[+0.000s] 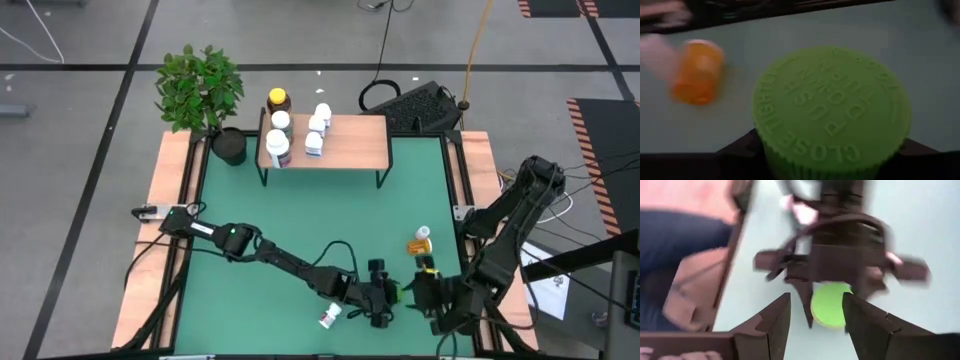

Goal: Pick and place medicine bottles onto shelf by color
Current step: Put the green pill bottle on the shelf

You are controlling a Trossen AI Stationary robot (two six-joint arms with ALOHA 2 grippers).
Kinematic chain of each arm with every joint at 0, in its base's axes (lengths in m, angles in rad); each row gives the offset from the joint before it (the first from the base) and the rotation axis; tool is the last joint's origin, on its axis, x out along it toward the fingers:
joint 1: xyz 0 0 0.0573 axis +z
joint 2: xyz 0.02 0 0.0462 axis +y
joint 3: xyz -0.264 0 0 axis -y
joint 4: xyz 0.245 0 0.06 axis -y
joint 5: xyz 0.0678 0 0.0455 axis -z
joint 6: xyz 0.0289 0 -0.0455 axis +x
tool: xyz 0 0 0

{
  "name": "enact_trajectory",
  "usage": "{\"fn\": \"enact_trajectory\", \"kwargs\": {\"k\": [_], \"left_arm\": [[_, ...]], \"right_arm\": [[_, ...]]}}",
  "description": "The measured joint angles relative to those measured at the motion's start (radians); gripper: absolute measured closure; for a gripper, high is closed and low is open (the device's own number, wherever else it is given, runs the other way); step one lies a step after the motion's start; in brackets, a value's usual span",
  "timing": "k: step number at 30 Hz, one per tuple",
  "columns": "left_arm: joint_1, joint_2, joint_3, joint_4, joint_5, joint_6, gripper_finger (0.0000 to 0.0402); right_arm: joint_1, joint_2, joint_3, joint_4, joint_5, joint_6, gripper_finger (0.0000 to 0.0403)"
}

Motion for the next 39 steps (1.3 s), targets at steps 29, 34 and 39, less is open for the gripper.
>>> {"fn": "enact_trajectory", "kwargs": {"k": [29,34,39], "left_arm": [[-0.062,-0.107,0.000,-0.040,-0.309,0.039,0.0190],[-0.063,-0.110,0.000,-0.041,-0.309,0.042,0.0190],[-0.063,-0.110,0.000,-0.041,-0.308,0.042,0.0190]], "right_arm": [[0.053,-0.148,-0.386,0.789,0.247,-0.378,0.0150],[0.051,-0.148,-0.428,0.833,0.414,-0.498,0.0118],[0.049,-0.148,-0.447,0.837,0.381,-0.535,0.0113]]}}
